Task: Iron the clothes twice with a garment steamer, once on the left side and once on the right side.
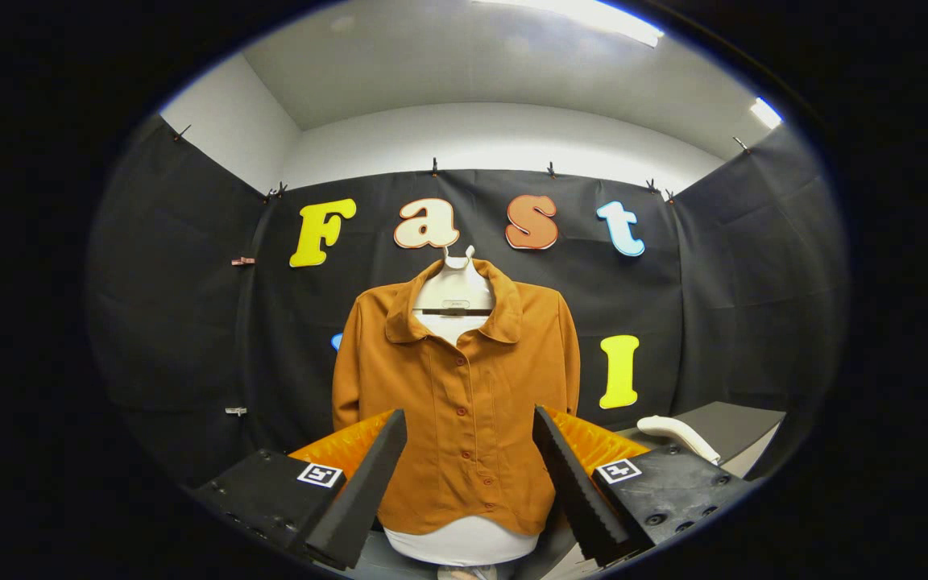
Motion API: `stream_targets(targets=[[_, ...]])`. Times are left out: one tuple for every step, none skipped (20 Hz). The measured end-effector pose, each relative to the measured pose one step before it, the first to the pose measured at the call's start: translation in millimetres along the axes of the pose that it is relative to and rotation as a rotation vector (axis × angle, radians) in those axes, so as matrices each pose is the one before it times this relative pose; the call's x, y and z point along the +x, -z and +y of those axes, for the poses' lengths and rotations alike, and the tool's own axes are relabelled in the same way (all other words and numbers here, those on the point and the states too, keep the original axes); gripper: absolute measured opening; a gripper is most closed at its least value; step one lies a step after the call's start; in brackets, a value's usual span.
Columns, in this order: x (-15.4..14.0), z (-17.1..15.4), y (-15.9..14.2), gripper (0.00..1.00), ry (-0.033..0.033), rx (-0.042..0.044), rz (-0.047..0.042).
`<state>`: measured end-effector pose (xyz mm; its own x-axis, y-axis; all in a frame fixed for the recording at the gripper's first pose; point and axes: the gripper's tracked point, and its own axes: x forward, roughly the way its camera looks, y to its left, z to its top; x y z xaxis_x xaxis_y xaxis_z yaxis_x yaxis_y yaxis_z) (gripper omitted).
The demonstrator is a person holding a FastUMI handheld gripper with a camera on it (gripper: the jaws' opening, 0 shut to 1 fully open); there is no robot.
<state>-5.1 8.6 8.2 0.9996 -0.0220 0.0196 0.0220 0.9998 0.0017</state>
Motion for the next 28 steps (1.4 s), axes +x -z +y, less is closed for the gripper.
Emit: stream_targets(targets=[[-0.30, 0.55, 0.49, 0.98, 0.00118, -0.00012, 0.00039], [-0.22, 1.05, -0.06, 0.98, 0.00046, -0.00104, -0.00007], [-0.73, 1.54, -0.23, 0.98, -0.00047, -0.00185, -0.00091], [-0.63, 1.06, -0.08, 0.98, 0.00116, -0.00255, -0.00115], [-0.19, 0.92, -0.22, 0.98, 0.00116, -0.00199, -0.00109], [-0.10, 0.73, -0.88, 0.98, 0.00253, -0.00010, -0.00111], [-0.40, 0.06, 0.85, 0.98, 0.00091, 0.00161, -0.00057], [0.02, 1.63, -0.18, 0.98, 0.00210, 0.00178, 0.00015], [0.24, 1.38, 0.18, 0.98, 0.00087, 0.00120, -0.00020], [-0.29, 1.05, 0.33, 0.98, 0.00275, -0.00133, 0.00039], [0.72, 0.52, 0.41, 0.98, 0.00586, -0.00317, 0.00095], [0.51, -0.60, 0.07, 0.98, 0.00912, -0.00245, 0.00058], [-0.03, -1.18, 0.54, 0.98, 0.00942, -0.00022, -0.00039], [0.34, -1.40, 0.23, 0.98, 0.01177, 0.00147, -0.00010], [0.46, -3.05, 1.17, 0.98, 0.01455, 0.00146, 0.00142], [1.03, -2.61, 1.79, 0.98, 0.01468, 0.00009, 0.00356], [0.65, -3.09, 2.03, 0.98, 0.01529, -0.00109, 0.00480], [1.84, -3.81, 1.85, 0.98, 0.01552, -0.00203, 0.00516], [0.08, -3.29, 1.70, 0.98, 0.01634, -0.00309, 0.00528], [1.48, -5.17, 2.15, 0.98, 0.01712, -0.00302, 0.00710], [0.93, -6.17, 2.02, 0.98, 0.01850, -0.00254, 0.00606], [2.08, -6.90, 0.80, 0.98, 0.01791, -0.00225, 0.00227], [1.88, -6.86, 0.24, 0.98, 0.01791, -0.00404, 0.00201], [3.32, -9.01, 1.05, 0.98, 0.01727, -0.00401, 0.00329], [1.93, -9.28, 0.65, 0.98, 0.01520, -0.00194, 0.00069], [3.89, -10.30, -0.03, 0.98, 0.01318, -0.00104, -0.00102], [4.58, -11.88, 1.21, 0.98, 0.01209, -0.00154, -0.00048], [6.19, -13.46, 1.47, 0.98, 0.01071, -0.00190, 0.00158]])
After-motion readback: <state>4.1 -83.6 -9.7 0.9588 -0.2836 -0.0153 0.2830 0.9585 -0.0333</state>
